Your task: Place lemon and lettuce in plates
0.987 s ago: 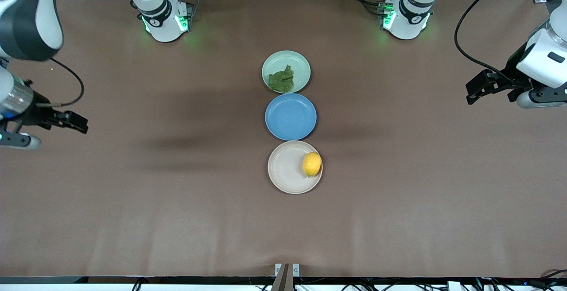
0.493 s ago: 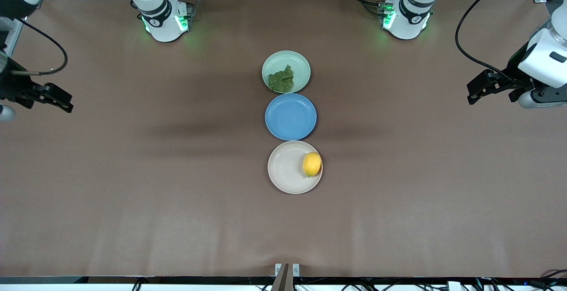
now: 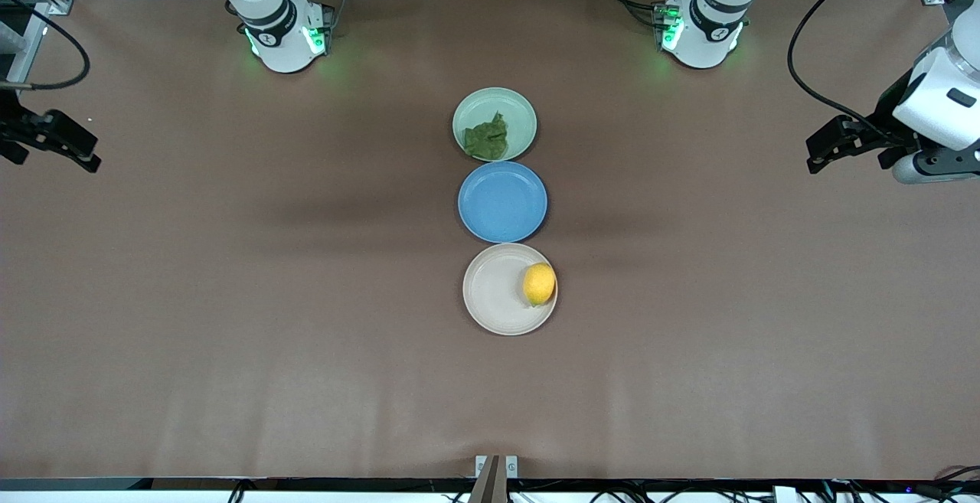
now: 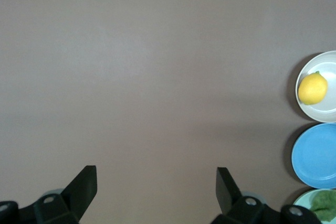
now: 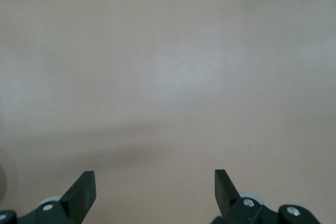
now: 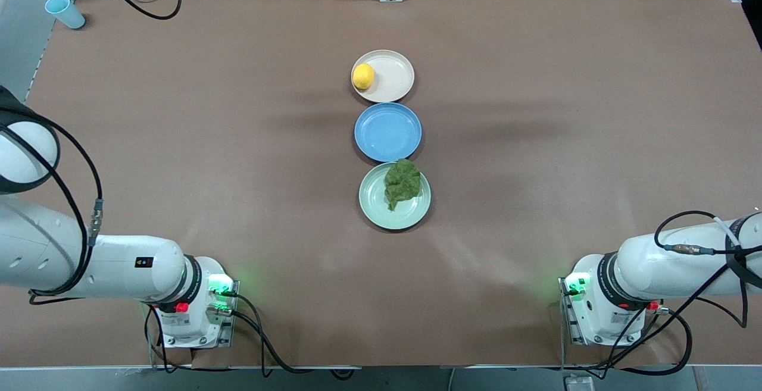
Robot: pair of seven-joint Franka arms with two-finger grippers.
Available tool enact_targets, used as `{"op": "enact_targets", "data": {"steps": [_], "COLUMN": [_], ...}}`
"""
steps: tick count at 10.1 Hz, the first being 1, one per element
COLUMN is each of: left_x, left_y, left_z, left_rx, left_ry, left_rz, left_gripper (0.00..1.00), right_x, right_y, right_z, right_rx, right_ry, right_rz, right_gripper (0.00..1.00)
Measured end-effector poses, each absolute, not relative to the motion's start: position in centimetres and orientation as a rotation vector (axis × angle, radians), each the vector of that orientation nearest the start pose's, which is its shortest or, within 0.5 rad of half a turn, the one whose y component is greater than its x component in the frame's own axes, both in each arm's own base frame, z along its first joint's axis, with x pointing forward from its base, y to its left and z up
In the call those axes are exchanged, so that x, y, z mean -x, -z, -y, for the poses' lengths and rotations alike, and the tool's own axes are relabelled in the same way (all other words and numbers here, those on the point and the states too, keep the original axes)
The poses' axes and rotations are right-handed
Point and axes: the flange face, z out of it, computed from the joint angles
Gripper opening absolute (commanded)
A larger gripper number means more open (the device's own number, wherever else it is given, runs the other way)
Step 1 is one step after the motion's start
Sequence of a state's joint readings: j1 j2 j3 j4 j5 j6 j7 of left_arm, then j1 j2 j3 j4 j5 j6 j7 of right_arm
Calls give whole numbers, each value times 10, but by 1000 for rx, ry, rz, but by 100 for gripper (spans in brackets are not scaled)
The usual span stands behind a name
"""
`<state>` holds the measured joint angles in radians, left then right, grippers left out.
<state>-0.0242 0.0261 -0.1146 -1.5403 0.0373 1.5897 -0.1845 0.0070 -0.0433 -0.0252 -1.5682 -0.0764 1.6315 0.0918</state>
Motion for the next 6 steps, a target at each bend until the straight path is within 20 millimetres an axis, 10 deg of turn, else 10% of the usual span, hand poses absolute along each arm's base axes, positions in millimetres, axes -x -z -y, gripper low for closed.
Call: {"op": "enact_targets", "data": {"steps": [6], "left_x": [-558], "left_y": [-634], "left_z": [77], "left_rx": [3147], "left_ry": [36], "left_rz": [71], "left_gripper": [100], "right_x": [-558], "right_y": [-666], "right_z": [18], "right_rx": [3202], "right_ry": [201], "right_rz": [-179], "right_gripper": [100]}}
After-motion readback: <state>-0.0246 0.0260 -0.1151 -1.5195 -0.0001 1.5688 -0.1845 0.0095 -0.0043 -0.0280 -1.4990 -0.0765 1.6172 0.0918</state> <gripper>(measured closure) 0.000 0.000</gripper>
